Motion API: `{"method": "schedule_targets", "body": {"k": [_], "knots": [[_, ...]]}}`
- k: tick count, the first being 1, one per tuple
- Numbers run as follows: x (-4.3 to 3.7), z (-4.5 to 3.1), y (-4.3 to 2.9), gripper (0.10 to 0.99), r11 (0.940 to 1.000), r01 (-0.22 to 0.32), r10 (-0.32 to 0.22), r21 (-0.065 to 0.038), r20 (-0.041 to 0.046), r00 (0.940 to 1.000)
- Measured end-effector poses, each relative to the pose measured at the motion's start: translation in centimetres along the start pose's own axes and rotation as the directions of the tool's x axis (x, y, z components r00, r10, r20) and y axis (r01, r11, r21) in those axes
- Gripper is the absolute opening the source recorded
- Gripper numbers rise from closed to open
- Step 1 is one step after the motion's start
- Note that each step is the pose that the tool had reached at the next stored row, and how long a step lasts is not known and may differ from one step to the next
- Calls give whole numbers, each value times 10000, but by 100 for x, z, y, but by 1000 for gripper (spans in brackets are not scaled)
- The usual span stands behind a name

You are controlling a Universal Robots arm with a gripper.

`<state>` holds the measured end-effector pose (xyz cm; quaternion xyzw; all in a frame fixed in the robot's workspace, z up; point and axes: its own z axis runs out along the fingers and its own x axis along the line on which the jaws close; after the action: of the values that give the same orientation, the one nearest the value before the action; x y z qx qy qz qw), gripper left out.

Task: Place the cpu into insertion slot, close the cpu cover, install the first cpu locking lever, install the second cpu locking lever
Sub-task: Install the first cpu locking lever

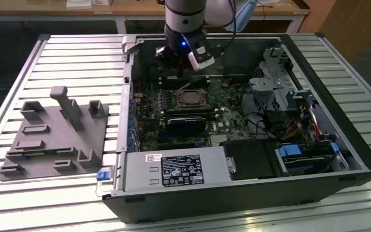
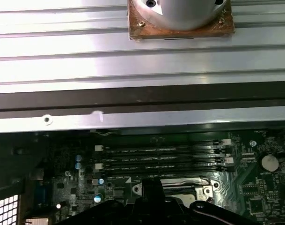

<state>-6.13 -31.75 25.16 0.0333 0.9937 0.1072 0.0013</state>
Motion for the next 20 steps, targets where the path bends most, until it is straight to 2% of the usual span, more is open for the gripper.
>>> {"method": "schedule_targets", "body": {"k": [2,7,8,13,20], "knots": [[-37,0,2,106,10000,-1,1,0,-1,10000],[-40,1,3,106,10000,-1,1,0,5,10000],[-40,2,3,106,10000,7,-7,11,41,10000],[-21,9,-1,106,9996,106,-124,274,664,9977],[-17,44,-8,106,9995,25,-66,330,1251,9921]]}}
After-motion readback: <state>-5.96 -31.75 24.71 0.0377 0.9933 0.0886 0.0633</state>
